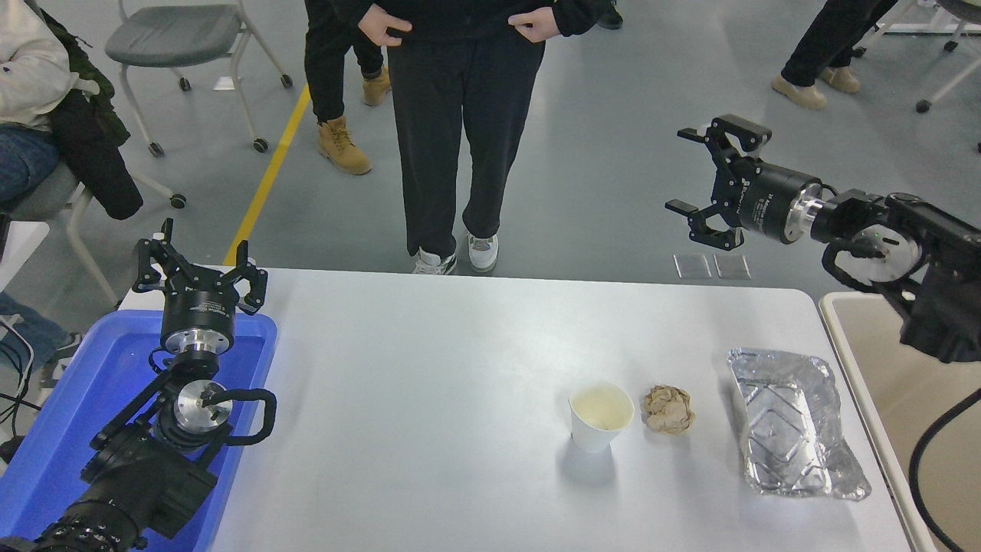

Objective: Pick up paper cup place in dustbin

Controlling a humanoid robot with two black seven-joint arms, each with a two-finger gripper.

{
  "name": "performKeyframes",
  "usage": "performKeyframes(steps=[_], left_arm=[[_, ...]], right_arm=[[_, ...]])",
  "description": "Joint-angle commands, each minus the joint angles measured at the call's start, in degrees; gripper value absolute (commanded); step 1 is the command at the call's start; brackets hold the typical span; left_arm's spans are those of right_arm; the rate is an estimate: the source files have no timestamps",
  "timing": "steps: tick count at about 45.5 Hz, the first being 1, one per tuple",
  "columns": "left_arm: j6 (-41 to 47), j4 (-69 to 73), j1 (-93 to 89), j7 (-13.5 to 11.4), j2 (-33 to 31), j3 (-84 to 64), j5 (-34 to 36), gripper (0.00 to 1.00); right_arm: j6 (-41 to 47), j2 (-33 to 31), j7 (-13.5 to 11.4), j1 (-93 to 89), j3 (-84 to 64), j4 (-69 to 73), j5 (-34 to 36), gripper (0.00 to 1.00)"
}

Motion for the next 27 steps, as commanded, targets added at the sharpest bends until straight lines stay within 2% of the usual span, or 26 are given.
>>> performKeyframes(steps=[1, 12, 18, 27], left_arm=[[0.0, 0.0, 0.0, 0.0, 0.0, 0.0, 0.0, 0.99], [0.0, 0.0, 0.0, 0.0, 0.0, 0.0, 0.0, 0.99], [0.0, -0.1, 0.0, 0.0, 0.0, 0.0, 0.0, 0.99], [0.0, 0.0, 0.0, 0.0, 0.0, 0.0, 0.0, 0.99]], right_arm=[[-3.3, -9.4, 0.0, 11.4, -14.5, 14.4, -6.8, 1.0], [-3.1, -16.0, 0.2, 34.1, -44.0, 28.6, -7.1, 1.0], [-3.1, -15.7, 0.2, 44.6, -55.6, 36.0, -8.2, 1.0], [-2.8, -13.3, 0.2, 54.9, -65.3, 42.7, -10.9, 1.0]])
